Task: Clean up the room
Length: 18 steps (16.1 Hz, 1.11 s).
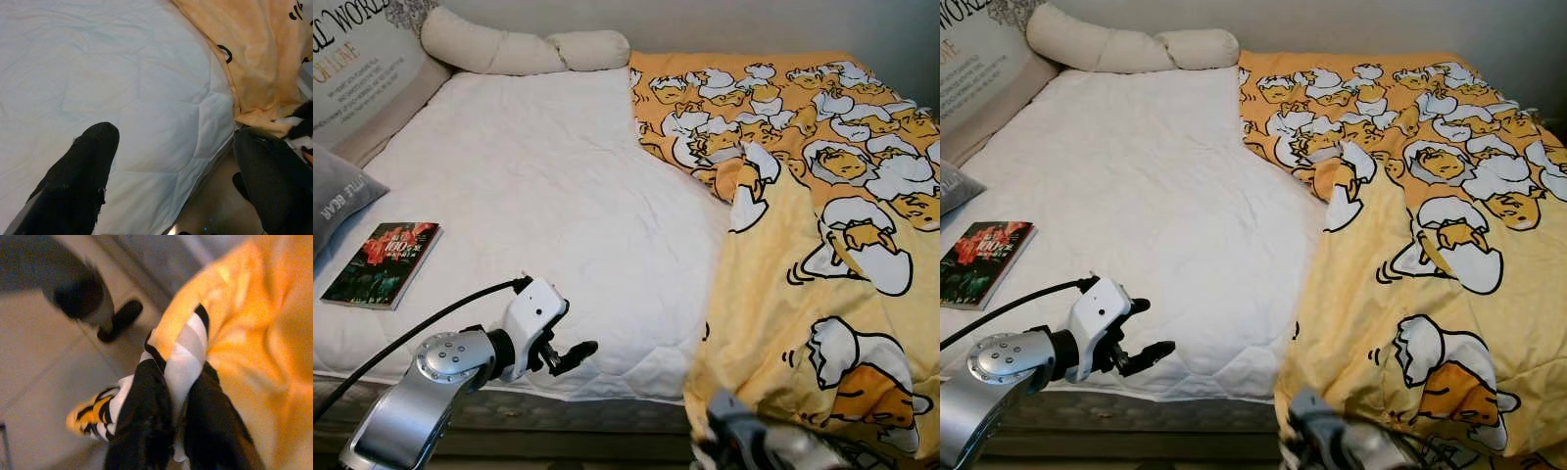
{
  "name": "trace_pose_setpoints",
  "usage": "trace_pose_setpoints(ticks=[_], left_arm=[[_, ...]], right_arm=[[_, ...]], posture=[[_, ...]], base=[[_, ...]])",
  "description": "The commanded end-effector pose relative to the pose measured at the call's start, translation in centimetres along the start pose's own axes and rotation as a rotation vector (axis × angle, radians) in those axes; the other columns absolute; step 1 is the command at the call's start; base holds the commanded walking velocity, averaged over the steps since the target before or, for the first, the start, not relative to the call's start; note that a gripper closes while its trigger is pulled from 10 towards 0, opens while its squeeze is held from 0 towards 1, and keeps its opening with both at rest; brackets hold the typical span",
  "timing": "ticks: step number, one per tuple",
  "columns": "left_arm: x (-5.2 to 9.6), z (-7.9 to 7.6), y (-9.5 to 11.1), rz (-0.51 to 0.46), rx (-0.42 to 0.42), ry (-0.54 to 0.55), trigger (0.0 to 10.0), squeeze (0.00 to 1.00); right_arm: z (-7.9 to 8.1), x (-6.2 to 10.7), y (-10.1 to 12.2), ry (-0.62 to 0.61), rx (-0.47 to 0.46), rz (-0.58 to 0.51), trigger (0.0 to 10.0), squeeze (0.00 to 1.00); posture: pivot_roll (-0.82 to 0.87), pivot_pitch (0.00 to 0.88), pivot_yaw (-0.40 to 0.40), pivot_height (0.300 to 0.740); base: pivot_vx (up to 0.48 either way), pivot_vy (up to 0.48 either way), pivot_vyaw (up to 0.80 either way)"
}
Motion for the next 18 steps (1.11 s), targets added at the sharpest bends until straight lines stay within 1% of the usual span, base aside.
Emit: trace_pose_setpoints(ticks=[1,2,3,4,5,6,7,8,10,11,12,13,14,15,16,17,18], left_arm=[[0.0,0.2,0.1,0.004,-0.017,-0.006,10.0,0.00],[0.0,0.2,0.1,0.004,-0.018,-0.007,10.0,0.00],[0.0,0.3,0.2,0.003,-0.019,-0.006,10.0,0.00],[0.0,0.3,0.2,0.002,-0.019,-0.005,10.0,0.00],[0.1,0.3,0.2,0.003,-0.019,-0.004,10.0,0.00],[0.0,0.3,0.2,0.004,-0.019,-0.004,10.0,0.00],[0.1,0.3,0.1,0.004,-0.019,-0.005,10.0,0.00],[0.0,0.3,0.2,0.002,-0.019,-0.003,10.0,0.00],[0.0,0.3,0.2,0.002,-0.019,-0.002,10.0,0.00],[0.0,0.3,0.2,0.003,-0.019,-0.002,10.0,0.00],[0.0,0.3,0.2,0.003,-0.019,-0.002,10.0,0.00],[0.0,0.4,0.2,0.003,-0.020,-0.002,10.0,0.00],[-0.1,0.4,0.2,0.003,-0.020,-0.001,10.0,0.00],[-0.1,0.4,0.3,0.001,-0.020,0.000,10.0,0.00],[-0.1,0.4,0.3,0.000,-0.020,0.001,10.0,0.00],[-0.1,0.4,0.3,0.001,-0.019,0.001,10.0,0.00],[0.0,0.3,0.2,0.003,-0.019,0.002,10.0,0.00]], right_arm=[[0.1,0.2,1.3,0.065,0.014,-0.040,10.0,1.00],[0.2,0.2,1.4,0.078,0.024,-0.041,10.0,1.00],[-0.4,0.7,2.5,0.099,0.031,-0.078,10.0,1.00],[-0.5,0.9,3.0,0.106,0.026,-0.098,10.0,1.00],[-0.8,0.8,4.1,0.085,0.006,-0.150,10.0,1.00],[-1.5,1.0,5.8,0.041,-0.024,-0.221,10.0,1.00],[-1.7,1.0,6.5,0.029,-0.037,-0.248,10.0,1.00],[-3.2,1.8,10.6,-0.072,-0.064,-0.411,10.0,1.00],[-4.0,2.5,13.5,-0.131,-0.108,-0.525,10.0,1.00],[-4.3,2.8,15.3,-0.197,-0.108,-0.586,10.0,1.00],[-4.6,3.0,16.3,-0.258,-0.114,-0.613,10.0,1.00],[-4.8,3.0,16.8,-0.310,-0.105,-0.617,10.0,1.00],[-5.1,3.0,16.9,-0.358,-0.108,-0.603,10.0,1.00],[-5.5,2.8,16.7,-0.454,-0.074,-0.551,10.0,1.00],[-5.7,2.7,16.5,-0.510,-0.061,-0.519,10.0,1.00],[-6.4,2.9,16.2,-0.601,-0.086,-0.497,10.0,1.00],[-7.3,3.4,15.6,-0.718,-0.090,-0.460,10.0,1.00]], posture=[[0.27,0.000,0.047,0.740],[0.27,0.000,0.047,0.740],[0.27,0.000,0.045,0.740],[0.27,0.000,0.044,0.740],[0.27,0.000,0.042,0.740],[0.27,0.000,0.042,0.740],[0.27,0.000,0.042,0.740],[0.28,0.000,0.041,0.740],[0.28,0.000,0.041,0.740],[0.28,0.000,0.041,0.740],[0.28,0.000,0.041,0.740],[0.28,0.000,0.041,0.740],[0.28,0.000,0.041,0.740],[0.28,0.000,0.040,0.740],[0.28,0.000,0.040,0.740],[0.29,0.000,0.036,0.740],[0.29,0.000,0.033,0.740]], base=[[0.000,0.000,0.00],[0.000,0.000,0.00],[0.000,0.000,0.00],[0.000,0.000,0.00],[0.000,0.000,0.00],[0.000,0.000,0.00],[0.000,0.000,0.00],[0.000,0.000,0.00],[0.000,0.000,0.00],[0.000,0.000,0.00],[0.000,0.000,0.00],[0.000,0.000,0.00],[0.000,0.000,0.00],[0.000,0.000,0.00],[0.000,0.000,0.00],[0.000,0.000,0.00],[0.000,0.000,0.00]])
Point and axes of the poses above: a point about 5 cm out from each wrist's last joint towards the gripper, its own x axis pointing back from the gripper into the wrist, its own y axis along the axis of the wrist's last joint, z = x × y, the point moved 4 cm from there along -x, pointing out of the wrist towards the gripper, and after that the axes turned 4 degrees about -x, right-handed, at the moved point
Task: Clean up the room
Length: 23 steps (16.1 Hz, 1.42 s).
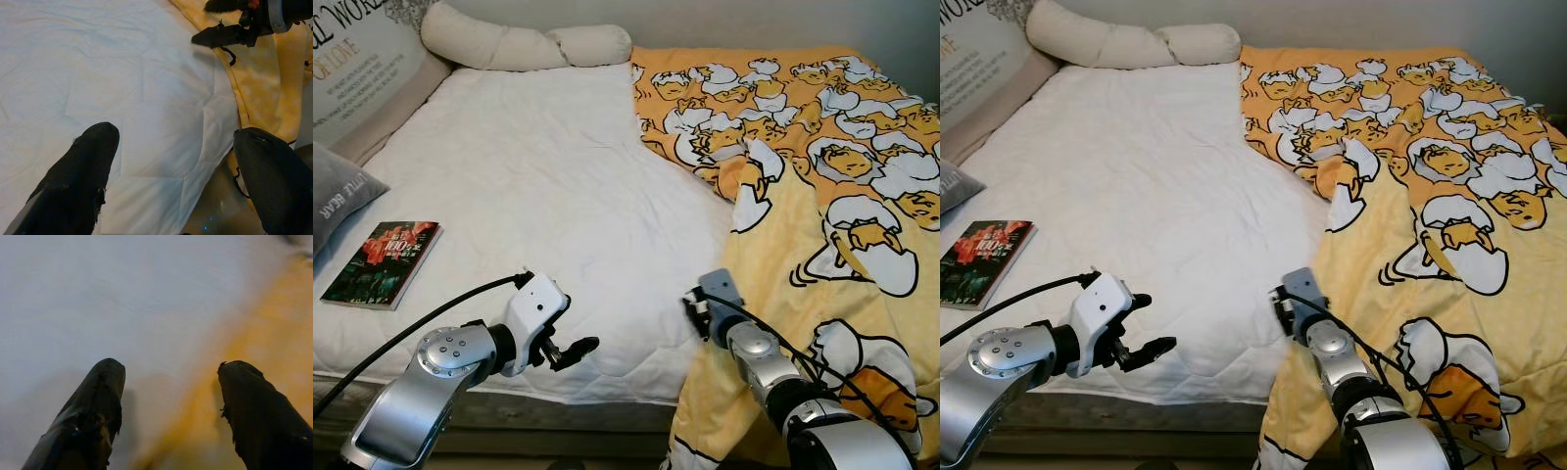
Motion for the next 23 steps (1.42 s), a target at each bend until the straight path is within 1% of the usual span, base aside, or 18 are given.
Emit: trace_pose_setpoints(ticks=[1,2,3,4,5,6,7,8,9,12,13,17,23], left_arm=[[0.1,0.1,-0.3,0.014,-0.005,0.006,10.0,0.00],[0.2,0.1,-0.4,0.016,-0.005,0.006,10.0,0.00],[0.2,0.1,-0.4,0.017,-0.005,0.005,10.0,0.00],[0.2,0.0,-0.5,0.018,-0.007,0.004,10.0,0.00],[0.2,0.0,-0.5,0.017,-0.007,0.004,10.0,0.00],[0.2,0.0,-0.4,0.015,-0.007,0.005,10.0,0.00],[0.2,0.0,-0.4,0.014,-0.007,0.005,10.0,0.00],[0.2,-0.1,-0.4,0.014,-0.007,0.005,10.0,0.00],[0.2,-0.1,-0.4,0.014,-0.006,0.007,10.0,0.00],[0.2,-0.2,-0.4,0.014,-0.004,0.005,10.0,0.00],[0.1,-0.3,-0.4,0.012,-0.005,0.003,10.0,0.00],[0.0,-0.3,-0.3,0.009,-0.005,0.004,10.0,0.00],[-0.1,-0.3,-0.4,0.010,-0.004,0.003,10.0,0.00]], right_arm=[[-0.7,-0.1,-0.3,-0.084,0.066,0.033,10.0,0.20],[-0.5,0.1,-1.1,-0.081,0.068,0.067,10.0,0.00],[-0.1,0.2,-1.9,-0.059,0.064,0.102,10.0,0.00],[0.4,0.5,-3.2,-0.030,0.064,0.162,10.0,0.00],[0.5,0.8,-4.2,-0.019,0.037,0.205,10.0,0.00],[0.2,1.0,-4.9,-0.027,-0.009,0.234,4.7,0.00],[0.1,1.0,-5.0,-0.030,-0.029,0.239,4.7,0.00],[0.0,1.1,-5.1,-0.025,-0.080,0.243,0.0,0.00],[-0.2,1.1,-5.2,-0.021,-0.121,0.248,0.0,0.00],[-0.8,1.1,-5.3,-0.026,-0.126,0.256,0.0,0.00],[-1.3,1.2,-5.3,-0.040,-0.139,0.260,0.0,0.00],[-1.6,1.1,-5.1,-0.028,-0.152,0.251,0.0,0.00],[-2.6,1.3,-5.2,-0.028,-0.172,0.238,0.0,0.00]], posture=[[0.30,0.000,0.033,0.740],[0.30,0.000,0.034,0.740],[0.29,0.000,0.035,0.740],[0.29,0.000,0.034,0.740],[0.30,0.000,0.031,0.740],[0.30,0.000,0.026,0.740],[0.30,0.000,0.026,0.740],[0.30,0.000,0.024,0.740],[0.30,0.000,0.021,0.740],[0.30,0.000,0.022,0.740],[0.30,0.000,0.022,0.740],[0.29,0.000,0.020,0.740],[0.29,0.000,0.025,0.740]], base=[[0.000,0.000,0.00],[0.000,0.000,0.00],[0.000,0.000,0.00],[0.000,0.000,0.00],[0.000,0.000,0.00],[0.000,0.000,0.00],[0.000,0.000,0.00],[0.000,0.000,0.00],[0.000,0.000,0.00],[0.000,0.000,0.00],[0.000,0.000,0.00],[0.000,0.000,0.00],[0.000,0.000,0.00]])
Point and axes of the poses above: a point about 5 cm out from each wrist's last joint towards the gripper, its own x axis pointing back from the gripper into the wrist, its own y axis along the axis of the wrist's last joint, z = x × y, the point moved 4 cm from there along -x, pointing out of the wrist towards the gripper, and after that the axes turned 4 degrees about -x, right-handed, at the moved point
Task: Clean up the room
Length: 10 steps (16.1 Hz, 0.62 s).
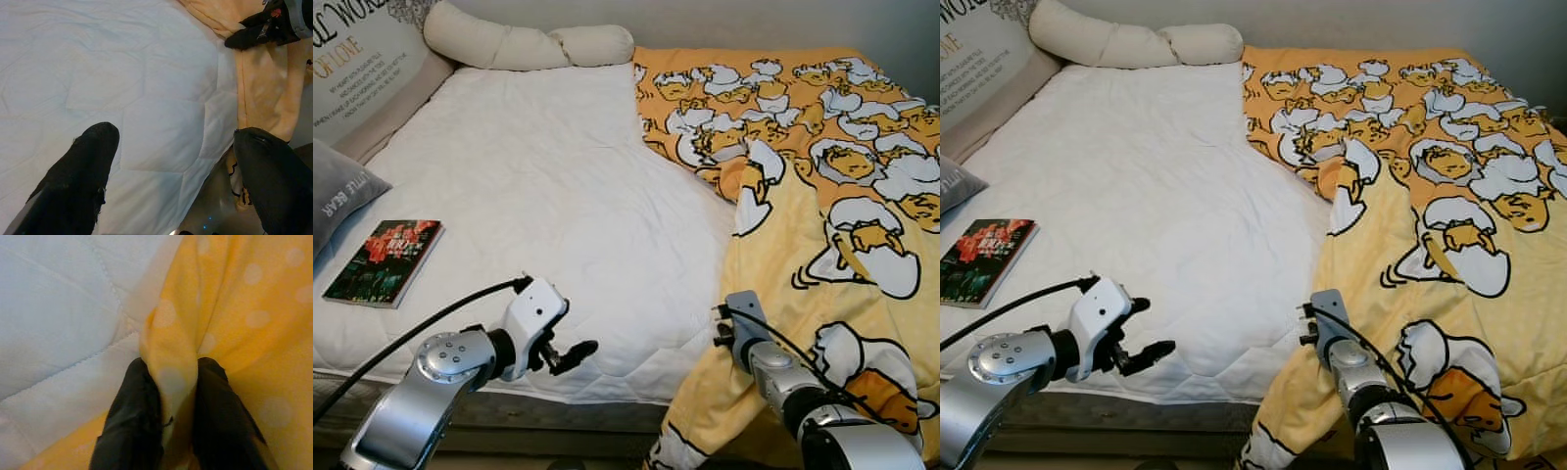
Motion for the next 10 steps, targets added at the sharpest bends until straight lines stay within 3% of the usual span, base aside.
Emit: trace_pose_setpoints(ticks=[1,4,7,8,9,10], left_arm=[[-0.1,-0.1,0.1,0.002,-0.012,-0.005,10.0,0.00],[-0.1,0.0,0.1,0.001,-0.016,-0.009,10.0,0.00],[0.0,0.1,0.1,0.002,-0.017,-0.006,10.0,0.00],[0.0,0.1,0.1,0.005,-0.017,-0.006,10.0,0.00],[0.0,0.1,0.1,0.006,-0.017,-0.007,10.0,0.00],[0.0,0.2,0.1,0.006,-0.017,-0.009,10.0,0.00]], right_arm=[[-0.7,0.1,-0.5,-0.013,-0.030,0.010,0.0,0.00],[-0.5,0.1,0.0,0.029,-0.033,-0.017,0.0,0.00],[3.5,0.8,1.3,0.370,0.015,-0.109,0.0,0.00],[5.2,1.7,1.1,0.554,0.073,-0.131,0.0,0.00],[5.6,2.0,0.9,0.609,0.089,-0.134,0.0,0.00],[6.6,3.2,-0.4,0.773,0.143,-0.120,0.0,0.00]], posture=[[0.29,0.000,0.025,0.740],[0.28,0.000,0.030,0.740],[0.28,0.000,0.033,0.740],[0.28,0.000,0.033,0.740],[0.28,0.000,0.033,0.740],[0.28,0.000,0.037,0.740]], base=[[0.000,0.000,0.00],[0.000,0.000,0.00],[0.000,0.000,0.00],[0.000,0.000,0.00],[0.000,0.000,0.00],[0.000,0.000,0.00]])
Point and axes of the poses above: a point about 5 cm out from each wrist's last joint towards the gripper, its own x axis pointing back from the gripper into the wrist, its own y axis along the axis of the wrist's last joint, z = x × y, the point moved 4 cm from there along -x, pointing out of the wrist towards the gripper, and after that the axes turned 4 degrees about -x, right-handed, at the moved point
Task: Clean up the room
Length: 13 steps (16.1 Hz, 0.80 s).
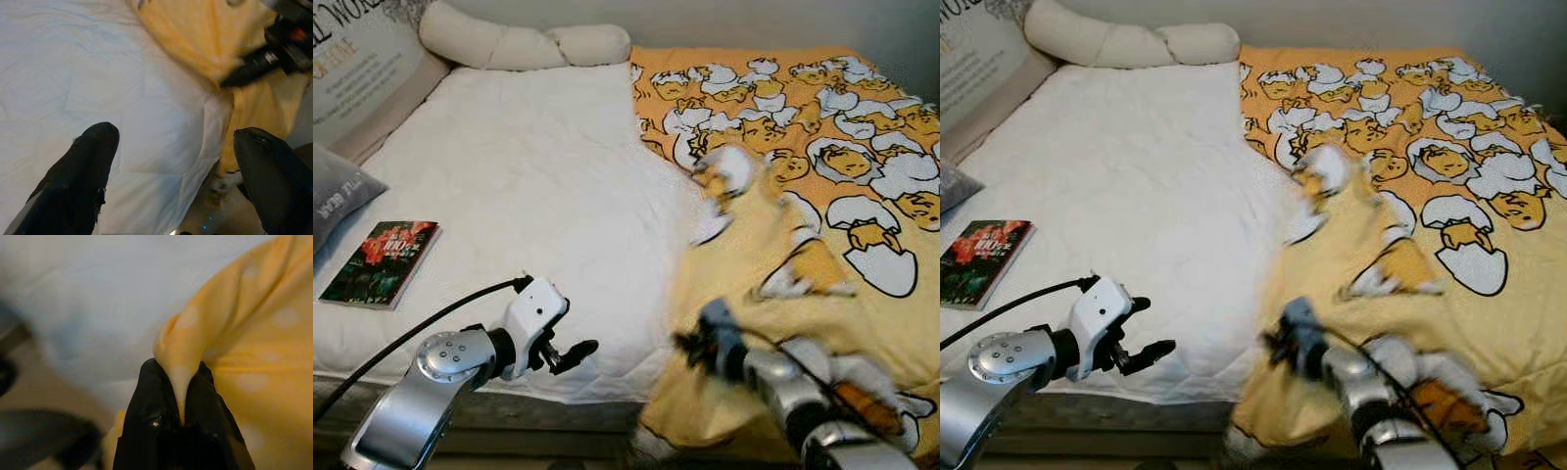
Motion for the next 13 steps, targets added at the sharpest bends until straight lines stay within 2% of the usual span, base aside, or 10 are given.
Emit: trace_pose_setpoints(ticks=[1,2,4,5,7,8,9,10,11,13], left_arm=[[0.0,0.1,0.0,0.007,-0.013,-0.008,10.0,0.00],[-0.1,0.1,0.1,0.006,-0.014,-0.012,10.0,0.00],[-0.2,0.1,0.1,0.006,-0.014,-0.014,10.0,0.00],[-0.2,0.0,0.1,0.006,-0.014,-0.017,10.0,0.00],[-0.3,0.0,0.2,0.006,-0.015,-0.019,10.0,0.00],[-0.3,0.0,0.2,0.006,-0.016,-0.020,10.0,0.00],[-0.3,0.0,0.2,0.006,-0.016,-0.020,10.0,0.00],[-0.3,0.0,0.2,0.005,-0.017,-0.020,10.0,0.00],[-0.3,0.0,0.2,0.006,-0.017,-0.019,10.0,0.00],[-0.2,0.0,0.2,0.007,-0.017,-0.019,10.0,0.00]], right_arm=[[1.2,0.3,-0.3,0.124,0.064,0.011,0.0,0.00],[3.5,1.5,-3.3,0.318,0.168,0.120,0.0,0.00],[4.9,2.6,-5.7,0.433,0.230,0.212,0.0,0.00],[5.8,3.5,-7.6,0.513,0.266,0.289,0.0,0.00],[6.4,3.4,-8.6,0.497,0.287,0.303,0.0,0.00],[6.9,2.8,-9.9,0.397,0.296,0.282,9.8,0.00],[6.7,2.6,-9.9,0.355,0.283,0.274,10.0,0.00],[6.1,2.1,-9.4,0.276,0.203,0.234,10.0,0.00],[6.1,2.2,-9.8,0.243,0.133,0.213,10.0,1.00],[6.4,2.6,-10.7,0.249,0.128,0.232,10.0,1.00]], posture=[[0.28,0.000,0.039,0.740],[0.28,0.000,0.041,0.740],[0.28,0.000,0.043,0.740],[0.28,0.000,0.043,0.740],[0.28,0.000,0.045,0.740],[0.28,0.000,0.046,0.740],[0.28,0.000,0.046,0.740],[0.28,0.000,0.046,0.740],[0.28,0.000,0.046,0.740],[0.28,0.000,0.045,0.740]], base=[[0.000,0.000,0.00],[0.000,0.000,0.00],[0.000,0.000,0.00],[0.000,0.000,0.00],[0.000,0.000,0.00],[0.000,0.000,0.00],[0.000,0.000,0.00],[0.000,0.000,0.00],[0.000,0.000,0.00],[0.000,0.000,0.00]])
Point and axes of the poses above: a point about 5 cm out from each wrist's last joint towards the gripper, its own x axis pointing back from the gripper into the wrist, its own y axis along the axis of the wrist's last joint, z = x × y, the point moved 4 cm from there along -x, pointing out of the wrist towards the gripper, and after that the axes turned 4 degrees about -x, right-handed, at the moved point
